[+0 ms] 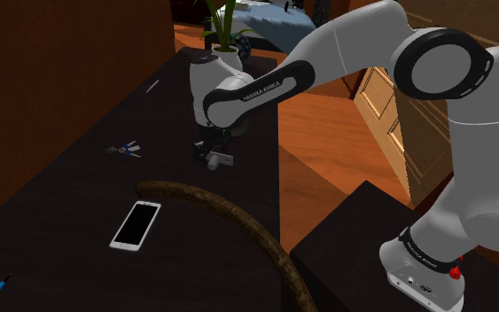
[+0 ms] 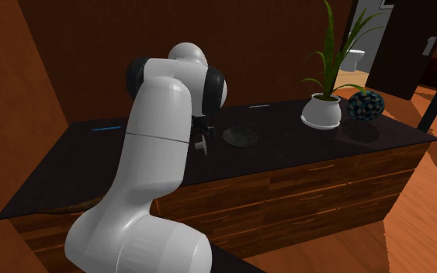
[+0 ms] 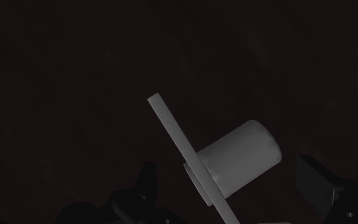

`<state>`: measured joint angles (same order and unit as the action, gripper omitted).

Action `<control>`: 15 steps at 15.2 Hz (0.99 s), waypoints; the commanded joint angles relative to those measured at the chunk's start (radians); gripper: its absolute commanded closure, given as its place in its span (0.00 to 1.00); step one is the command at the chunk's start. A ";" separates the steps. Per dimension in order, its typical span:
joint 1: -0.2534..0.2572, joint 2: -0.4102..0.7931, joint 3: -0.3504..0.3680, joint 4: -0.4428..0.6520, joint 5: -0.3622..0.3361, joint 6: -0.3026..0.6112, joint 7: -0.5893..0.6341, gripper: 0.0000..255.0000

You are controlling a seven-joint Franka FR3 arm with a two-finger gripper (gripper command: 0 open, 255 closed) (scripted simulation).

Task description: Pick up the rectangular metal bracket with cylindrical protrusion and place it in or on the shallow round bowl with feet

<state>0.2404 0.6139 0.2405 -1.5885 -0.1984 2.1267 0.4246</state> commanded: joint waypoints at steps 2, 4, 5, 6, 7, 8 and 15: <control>0.000 0.000 0.000 0.000 0.000 0.000 0.000 1.00; 0.000 0.000 0.000 0.000 0.000 0.000 0.000 1.00; 0.000 0.000 0.000 0.000 0.000 0.000 0.000 1.00; 0.000 0.000 0.000 0.000 0.000 0.000 0.000 1.00; 0.000 0.000 0.000 0.000 0.000 0.000 0.000 1.00; 0.000 0.000 0.000 0.000 0.000 0.000 0.000 1.00; -0.003 -0.034 0.006 0.016 0.010 -0.049 -0.007 1.00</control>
<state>0.2381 0.5927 0.2447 -1.5683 -0.1912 2.0862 0.4179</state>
